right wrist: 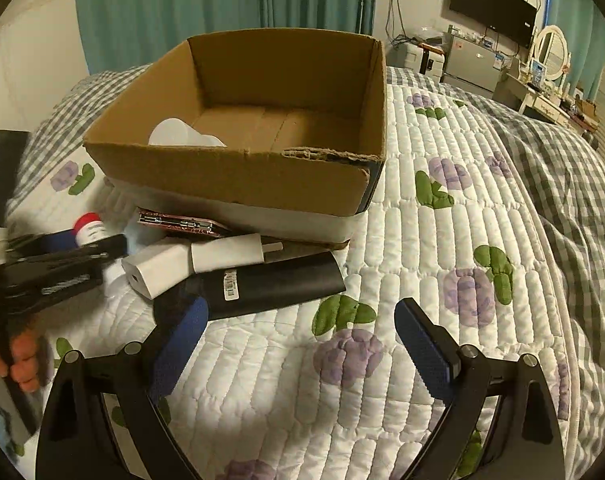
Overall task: Organize rigid objects
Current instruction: 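Grasp the red-capped white bottle with the left gripper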
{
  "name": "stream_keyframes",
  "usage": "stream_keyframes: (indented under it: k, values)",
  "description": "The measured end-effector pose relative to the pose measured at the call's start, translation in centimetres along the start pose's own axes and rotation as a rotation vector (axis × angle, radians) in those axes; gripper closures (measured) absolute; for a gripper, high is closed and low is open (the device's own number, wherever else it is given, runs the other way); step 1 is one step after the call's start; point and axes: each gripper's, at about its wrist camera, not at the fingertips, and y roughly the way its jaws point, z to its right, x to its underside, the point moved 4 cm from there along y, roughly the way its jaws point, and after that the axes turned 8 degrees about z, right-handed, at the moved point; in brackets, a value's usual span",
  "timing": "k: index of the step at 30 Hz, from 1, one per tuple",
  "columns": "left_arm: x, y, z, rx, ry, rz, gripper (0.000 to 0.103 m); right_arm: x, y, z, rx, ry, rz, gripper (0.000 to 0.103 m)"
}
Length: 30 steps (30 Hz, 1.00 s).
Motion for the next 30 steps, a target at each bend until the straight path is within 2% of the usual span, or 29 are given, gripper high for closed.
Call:
stream_keyframes:
  k: [5,11,16,21,24,30]
  values:
    - [0.6,-2.8,-0.2,0.084,-0.004,0.008,0.053,-0.1,-0.7,-1.4,0.009,-0.035,0.017,0.008]
    - [1.3,-4.1,-0.3,0.14,0.002,0.004,0.056,-0.6,-0.6,-4.3,-0.062,-0.033,0.019,0.008]
    - [1.3,-5.1,-0.2,0.182,0.004,0.012,0.06,-0.3,0.4,-6.1,-0.052,-0.08,0.011,0.008]
    - [1.8,-4.9,1.4,0.215,0.08,0.006,0.063,0.3,0.8,-5.4,-0.029,-0.066,-0.005,0.008]
    - [2.7,-4.0,2.5,0.222,0.118,-0.034,0.063,0.4,0.6,-4.3,-0.023,-0.027,-0.005,0.008]
    - [2.3,-4.3,2.8,0.193,0.11,0.016,0.066,0.5,0.2,-2.7,-0.025,0.031,0.005,0.008]
